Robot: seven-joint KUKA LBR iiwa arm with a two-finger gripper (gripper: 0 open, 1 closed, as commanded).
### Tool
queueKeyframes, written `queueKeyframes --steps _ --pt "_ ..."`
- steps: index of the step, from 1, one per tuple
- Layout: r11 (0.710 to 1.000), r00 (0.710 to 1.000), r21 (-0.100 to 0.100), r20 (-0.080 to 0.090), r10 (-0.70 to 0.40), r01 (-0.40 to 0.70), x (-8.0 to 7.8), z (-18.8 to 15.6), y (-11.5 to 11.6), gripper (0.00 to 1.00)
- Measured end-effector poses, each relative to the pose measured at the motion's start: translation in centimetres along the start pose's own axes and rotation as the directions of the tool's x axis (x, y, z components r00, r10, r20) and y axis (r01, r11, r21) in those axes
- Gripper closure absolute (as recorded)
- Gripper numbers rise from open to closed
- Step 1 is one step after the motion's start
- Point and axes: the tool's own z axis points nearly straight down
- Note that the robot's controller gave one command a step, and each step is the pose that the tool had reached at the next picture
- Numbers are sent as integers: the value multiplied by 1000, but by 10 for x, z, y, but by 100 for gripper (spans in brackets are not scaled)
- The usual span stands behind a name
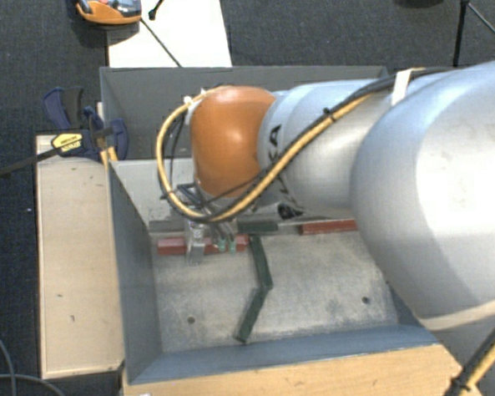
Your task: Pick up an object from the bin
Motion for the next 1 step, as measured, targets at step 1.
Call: queueKeyframes --steps 1 --pt "1000 1000 -2 4 0 0 0 -12 0 100"
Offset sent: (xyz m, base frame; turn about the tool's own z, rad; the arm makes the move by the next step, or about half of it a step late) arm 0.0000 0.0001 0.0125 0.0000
